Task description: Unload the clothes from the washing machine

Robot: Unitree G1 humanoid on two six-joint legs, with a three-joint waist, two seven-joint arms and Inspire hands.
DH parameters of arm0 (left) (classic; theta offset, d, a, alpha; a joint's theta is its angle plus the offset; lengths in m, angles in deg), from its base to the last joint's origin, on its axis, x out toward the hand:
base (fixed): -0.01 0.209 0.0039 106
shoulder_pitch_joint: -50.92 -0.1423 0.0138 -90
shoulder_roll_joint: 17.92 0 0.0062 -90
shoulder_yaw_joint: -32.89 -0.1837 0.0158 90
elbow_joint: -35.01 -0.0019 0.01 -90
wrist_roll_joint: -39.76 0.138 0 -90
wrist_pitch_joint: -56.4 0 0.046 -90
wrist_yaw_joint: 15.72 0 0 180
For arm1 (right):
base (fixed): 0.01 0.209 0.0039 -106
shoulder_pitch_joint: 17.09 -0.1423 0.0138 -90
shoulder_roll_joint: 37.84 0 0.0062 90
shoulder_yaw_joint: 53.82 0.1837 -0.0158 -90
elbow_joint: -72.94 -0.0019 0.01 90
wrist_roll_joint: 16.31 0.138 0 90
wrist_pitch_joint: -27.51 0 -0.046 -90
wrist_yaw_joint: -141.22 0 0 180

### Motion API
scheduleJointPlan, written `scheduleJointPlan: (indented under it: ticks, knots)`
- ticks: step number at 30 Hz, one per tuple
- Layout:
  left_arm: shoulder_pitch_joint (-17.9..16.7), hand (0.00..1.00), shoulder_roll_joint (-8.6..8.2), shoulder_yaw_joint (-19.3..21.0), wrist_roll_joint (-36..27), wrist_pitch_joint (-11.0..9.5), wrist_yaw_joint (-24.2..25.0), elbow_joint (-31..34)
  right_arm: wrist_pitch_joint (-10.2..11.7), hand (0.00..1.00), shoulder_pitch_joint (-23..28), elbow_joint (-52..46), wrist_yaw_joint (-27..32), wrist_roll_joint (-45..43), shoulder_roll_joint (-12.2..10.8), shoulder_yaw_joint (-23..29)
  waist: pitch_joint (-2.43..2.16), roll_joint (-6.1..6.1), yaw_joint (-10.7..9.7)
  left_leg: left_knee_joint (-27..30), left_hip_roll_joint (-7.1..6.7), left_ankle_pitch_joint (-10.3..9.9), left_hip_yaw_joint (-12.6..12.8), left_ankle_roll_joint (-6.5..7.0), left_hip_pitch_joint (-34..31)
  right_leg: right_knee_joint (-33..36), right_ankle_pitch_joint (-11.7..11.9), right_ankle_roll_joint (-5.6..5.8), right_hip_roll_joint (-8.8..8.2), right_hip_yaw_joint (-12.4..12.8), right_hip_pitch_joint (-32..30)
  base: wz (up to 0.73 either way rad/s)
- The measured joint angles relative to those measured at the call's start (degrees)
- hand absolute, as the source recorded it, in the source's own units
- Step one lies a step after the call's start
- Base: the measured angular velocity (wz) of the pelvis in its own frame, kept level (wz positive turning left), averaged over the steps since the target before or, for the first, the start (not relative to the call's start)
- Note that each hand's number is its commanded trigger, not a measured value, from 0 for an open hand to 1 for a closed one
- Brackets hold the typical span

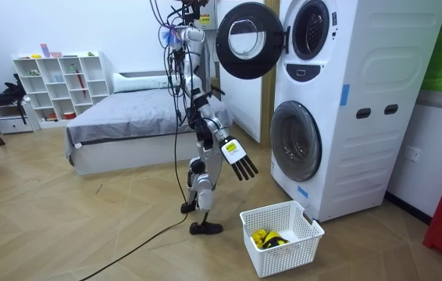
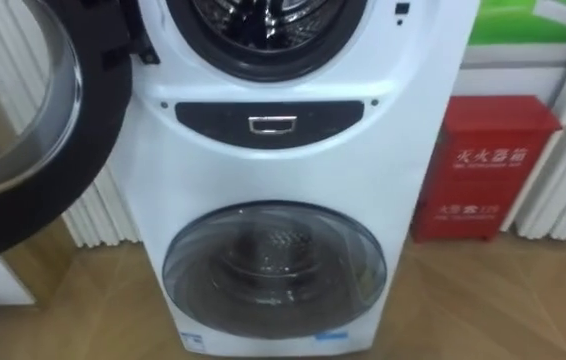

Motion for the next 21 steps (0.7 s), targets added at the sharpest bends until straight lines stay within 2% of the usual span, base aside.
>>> scheduleJointPlan:
  ticks: [1,3,7,8,9,11,15,21]
  knots:
    - [0.32,0.0,0.65,0.47,-0.01,-0.06,-0.23,0.63,0.0,0.0,0.26,-0.68,0.03,-0.12,-0.08,0.0,0.03,0.05,0.25,0.03,-0.01,0.01,0.0,-0.01,-0.07,-0.05,0.0,0.0,-0.02,0.01,-0.11,0.0]
    - [2.09,0.0,3.3,1.05,0.07,-0.3,-0.79,1.79,-0.04,0.0,0.69,-1.14,0.3,-1.38,-0.11,0.0,0.19,0.48,0.24,0.15,-0.07,0.03,-0.84,-0.03,-0.1,-0.06,-0.01,0.01,-0.22,-0.24,-0.23,0.11]
    - [3.5,0.0,5.27,3.1,-0.2,-0.48,-0.82,6.09,-0.11,0.0,0.33,-0.95,0.22,-4.35,-0.12,-0.02,0.2,1.06,0.37,0.2,-0.14,0.04,-1.43,0.0,-0.11,-0.02,-0.03,0.04,-0.35,-0.61,-0.09,0.03]
    - [4.54,0.0,6.66,3.19,-0.22,-0.61,-0.78,6.24,-0.11,0.0,0.79,-0.9,0.12,-4.46,-0.14,-0.02,0.3,1.44,0.31,0.23,-0.2,0.04,-1.56,0.0,-0.1,-0.05,-0.03,0.04,-0.37,-0.56,-0.02,0.04]
    - [5.67,0.0,7.68,3.47,-0.08,-0.61,-0.75,6.81,-0.1,0.0,1.0,-0.99,-0.21,-4.37,-0.13,-0.01,0.18,1.22,0.3,0.24,-0.3,0.04,-1.56,0.0,-0.13,-0.06,-0.03,0.05,-0.35,-0.53,-0.02,0.03]
    - [6.09,0.0,8.36,4.29,0.03,0.09,-0.71,6.66,-0.1,0.0,1.49,-1.48,-0.81,-4.47,-0.14,-0.01,0.28,1.31,0.22,0.24,-0.41,0.04,-1.58,0.0,-0.21,-0.08,-0.03,0.05,-0.3,-0.43,-0.09,0.0]
    - [7.02,0.0,8.69,5.17,0.04,0.13,-0.83,6.72,-0.11,0.0,2.68,-1.78,-1.86,-7.36,-0.05,0.43,0.05,0.28,-0.86,0.35,-0.57,0.05,-2.14,0.01,-0.64,-0.11,-0.21,0.23,-0.42,-0.69,-0.11,0.07]
    - [7.76,0.0,10.31,5.32,0.31,0.17,-3.18,6.71,-0.11,0.0,3.8,-3.15,-2.95,-10.73,0.11,4.55,0.36,-1.11,-2.14,0.38,-0.72,0.07,-2.2,0.04,-0.53,0.07,-0.23,0.28,-0.61,-0.63,-0.12,0.01]
